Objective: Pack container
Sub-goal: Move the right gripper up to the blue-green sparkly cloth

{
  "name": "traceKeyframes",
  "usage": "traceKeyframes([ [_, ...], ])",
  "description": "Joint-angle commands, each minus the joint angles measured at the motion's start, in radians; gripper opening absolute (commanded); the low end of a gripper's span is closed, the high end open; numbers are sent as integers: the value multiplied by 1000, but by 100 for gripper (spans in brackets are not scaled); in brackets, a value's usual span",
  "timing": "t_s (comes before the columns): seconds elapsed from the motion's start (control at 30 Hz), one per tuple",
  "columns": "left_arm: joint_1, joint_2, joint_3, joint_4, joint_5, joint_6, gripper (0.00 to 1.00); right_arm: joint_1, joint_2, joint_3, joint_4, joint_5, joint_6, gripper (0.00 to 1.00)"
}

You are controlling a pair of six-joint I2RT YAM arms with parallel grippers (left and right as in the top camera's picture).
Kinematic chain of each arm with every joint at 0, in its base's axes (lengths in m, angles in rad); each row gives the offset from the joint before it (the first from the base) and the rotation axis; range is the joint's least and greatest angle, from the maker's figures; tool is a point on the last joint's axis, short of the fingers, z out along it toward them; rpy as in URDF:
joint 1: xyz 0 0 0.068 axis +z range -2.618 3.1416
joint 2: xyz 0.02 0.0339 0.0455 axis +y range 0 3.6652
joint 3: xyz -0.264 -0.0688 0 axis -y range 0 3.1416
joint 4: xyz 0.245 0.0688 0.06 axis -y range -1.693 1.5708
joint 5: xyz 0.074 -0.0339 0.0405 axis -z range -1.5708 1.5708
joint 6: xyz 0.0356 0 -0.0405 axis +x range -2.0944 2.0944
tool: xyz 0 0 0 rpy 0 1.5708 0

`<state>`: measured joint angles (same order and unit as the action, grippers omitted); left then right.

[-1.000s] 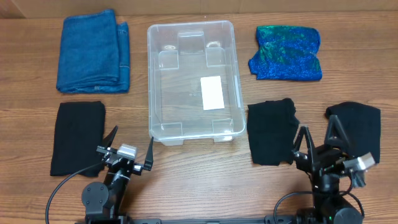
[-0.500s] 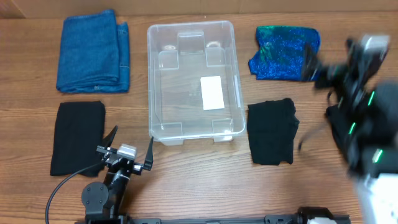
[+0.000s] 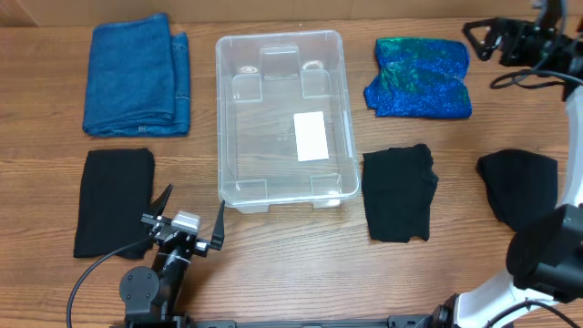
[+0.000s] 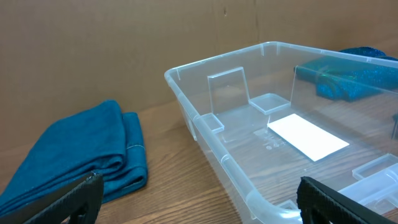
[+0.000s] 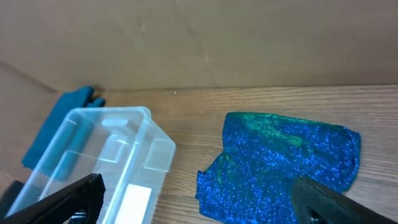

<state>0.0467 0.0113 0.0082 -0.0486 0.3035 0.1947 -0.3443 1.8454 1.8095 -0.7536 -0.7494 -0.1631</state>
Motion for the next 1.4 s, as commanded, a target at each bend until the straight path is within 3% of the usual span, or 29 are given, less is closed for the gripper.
traceKeyframes([
  [0.0, 5, -7, -4, 1, 1, 19, 100, 2, 1, 28, 32, 111, -32, 100],
  [0.63, 5, -7, -4, 1, 1, 19, 100, 8, 406, 23, 140, 286, -47, 100],
  [1.37, 5, -7, -4, 1, 1, 19, 100, 30, 472, 22, 140, 286, -47, 100],
])
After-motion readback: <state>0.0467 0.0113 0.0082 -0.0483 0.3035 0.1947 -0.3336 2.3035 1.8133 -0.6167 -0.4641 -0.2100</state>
